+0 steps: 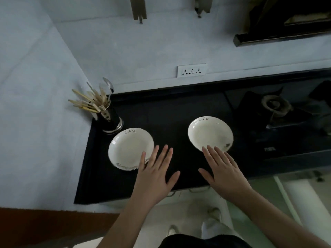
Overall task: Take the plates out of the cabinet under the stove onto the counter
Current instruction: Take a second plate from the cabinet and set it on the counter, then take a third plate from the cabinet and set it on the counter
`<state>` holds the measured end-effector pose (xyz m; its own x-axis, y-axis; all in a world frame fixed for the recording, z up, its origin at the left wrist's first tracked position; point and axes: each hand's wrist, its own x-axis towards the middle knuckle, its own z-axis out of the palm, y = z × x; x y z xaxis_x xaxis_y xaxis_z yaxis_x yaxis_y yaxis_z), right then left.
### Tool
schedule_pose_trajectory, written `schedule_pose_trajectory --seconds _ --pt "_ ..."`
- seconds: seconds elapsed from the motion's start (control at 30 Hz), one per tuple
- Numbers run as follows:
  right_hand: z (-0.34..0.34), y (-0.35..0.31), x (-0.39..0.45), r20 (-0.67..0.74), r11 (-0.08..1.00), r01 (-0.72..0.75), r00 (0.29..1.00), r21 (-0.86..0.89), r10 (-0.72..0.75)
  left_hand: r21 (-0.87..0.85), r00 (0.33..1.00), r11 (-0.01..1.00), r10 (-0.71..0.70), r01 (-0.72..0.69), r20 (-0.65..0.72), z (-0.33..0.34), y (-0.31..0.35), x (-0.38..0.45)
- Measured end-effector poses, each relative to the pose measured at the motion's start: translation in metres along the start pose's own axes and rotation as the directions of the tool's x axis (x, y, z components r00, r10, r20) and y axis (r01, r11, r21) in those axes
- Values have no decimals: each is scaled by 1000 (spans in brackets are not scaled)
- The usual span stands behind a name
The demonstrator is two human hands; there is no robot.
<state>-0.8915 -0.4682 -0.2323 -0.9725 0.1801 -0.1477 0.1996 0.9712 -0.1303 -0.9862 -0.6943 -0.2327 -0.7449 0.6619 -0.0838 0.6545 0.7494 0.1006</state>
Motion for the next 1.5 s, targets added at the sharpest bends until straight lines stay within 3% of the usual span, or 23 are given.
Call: schedule_pose_trajectory --seconds 0.2,0.4,0.67,0.73,0.83,0.9,1.0,1.07,1.5 --pt "-4 30 -75 -60 966 -259 964 -10 258 3 965 965 263 -263 12 1 48 19" --pt "4 61 -164 -99 863 -502 857 66 506 9 868 868 495 -496 26 2 125 25" --pt "23 88 -311 -131 648 -723 637 240 759 26 660 660 747 -751 76 14 271 -12" --pt "28 96 -353 -136 571 -776 556 268 820 -3 612 614 786 -789 89 22 311 -36" --pt "36 112 -414 -118 436 -852 421 289 900 -15 485 491 864 -871 134 38 365 -76" --pt "40 120 -447 -91 378 -872 369 310 925 2 456 460 880 -888 136 46 394 -96" --pt "44 125 -483 -73 353 -889 348 292 935 -2 513 516 852 -857 103 49 430 -111" --pt "47 128 -500 -66 324 -897 319 301 945 -3 512 515 853 -857 105 50 447 -117" --pt "56 184 -537 -19 120 -949 120 293 993 -38 354 367 918 -930 180 72 547 -87"
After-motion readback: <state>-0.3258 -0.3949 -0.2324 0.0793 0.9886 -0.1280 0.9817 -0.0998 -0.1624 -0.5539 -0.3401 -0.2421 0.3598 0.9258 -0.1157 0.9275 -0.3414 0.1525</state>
